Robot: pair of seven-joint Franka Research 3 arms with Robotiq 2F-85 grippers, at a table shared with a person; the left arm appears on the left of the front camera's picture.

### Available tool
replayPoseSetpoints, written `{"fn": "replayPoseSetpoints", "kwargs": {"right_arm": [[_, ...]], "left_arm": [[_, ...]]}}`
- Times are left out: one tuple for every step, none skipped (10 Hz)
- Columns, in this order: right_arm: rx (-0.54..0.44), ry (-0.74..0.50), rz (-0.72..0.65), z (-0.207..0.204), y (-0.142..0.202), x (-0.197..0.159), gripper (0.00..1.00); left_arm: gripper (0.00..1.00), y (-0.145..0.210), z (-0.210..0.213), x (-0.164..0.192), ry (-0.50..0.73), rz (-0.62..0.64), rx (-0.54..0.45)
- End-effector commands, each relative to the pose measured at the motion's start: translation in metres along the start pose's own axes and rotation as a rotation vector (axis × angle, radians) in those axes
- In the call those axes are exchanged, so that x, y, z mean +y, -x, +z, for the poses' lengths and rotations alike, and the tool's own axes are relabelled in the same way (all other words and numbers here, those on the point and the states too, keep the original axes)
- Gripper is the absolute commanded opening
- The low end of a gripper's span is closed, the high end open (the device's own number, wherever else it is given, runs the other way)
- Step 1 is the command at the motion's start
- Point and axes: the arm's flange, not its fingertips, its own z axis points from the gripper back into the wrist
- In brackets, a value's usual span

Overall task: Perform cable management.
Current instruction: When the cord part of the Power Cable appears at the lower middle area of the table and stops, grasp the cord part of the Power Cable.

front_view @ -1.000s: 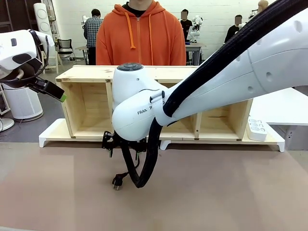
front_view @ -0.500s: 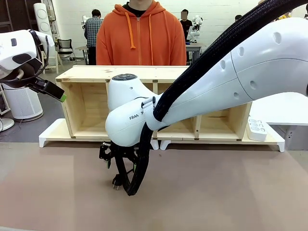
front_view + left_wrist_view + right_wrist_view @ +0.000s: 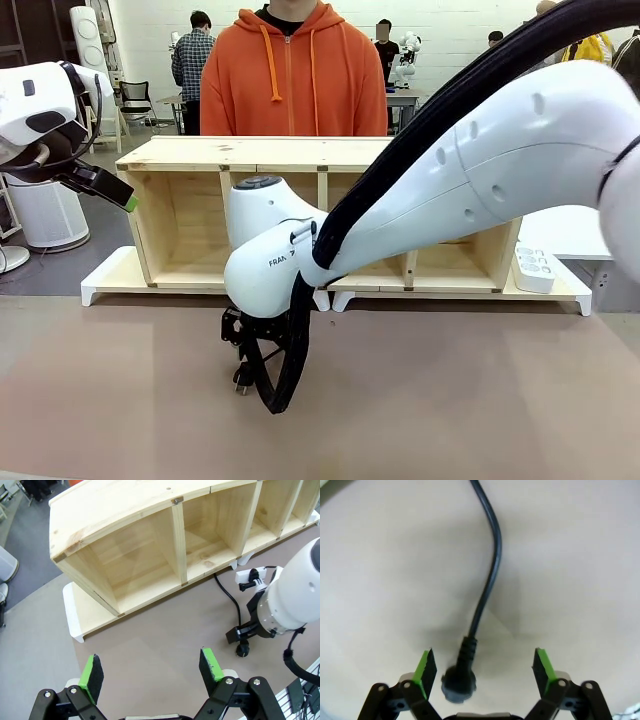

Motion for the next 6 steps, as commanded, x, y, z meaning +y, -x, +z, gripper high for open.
{"fn": "replayPoseSetpoints", "kwargs": {"right_arm": [[-0.012,-0.024,0.006,-0.0109,-0.0057,0.0173,1.0],[-0.004,-0.024,0.006,-0.0138,-0.0068,0.0195,1.0],[-0.002,-0.023,0.011,-0.0157,-0.0068,0.0194,1.0],[-0.024,0.01,0.012,-0.0137,-0.006,0.0165,0.96],[-0.025,0.02,0.007,-0.0133,-0.006,0.0154,0.81],[-0.021,0.021,0.001,-0.0139,-0.0062,0.0148,0.77]], "left_arm": [[1.0,-0.0006,-0.0002,0.0004,-0.002,0.001,-0.006],[1.0,-0.0006,-0.0002,0.0004,-0.002,0.001,-0.006],[1.0,-0.0006,-0.0002,0.0004,-0.002,0.001,-0.006],[1.0,-0.0006,-0.0002,0.0004,-0.002,0.001,-0.006],[1.0,-0.0006,-0.0002,0.0004,-0.002,0.001,-0.006],[1.0,-0.0006,-0.0002,0.0004,-0.002,0.001,-0.006]]}}
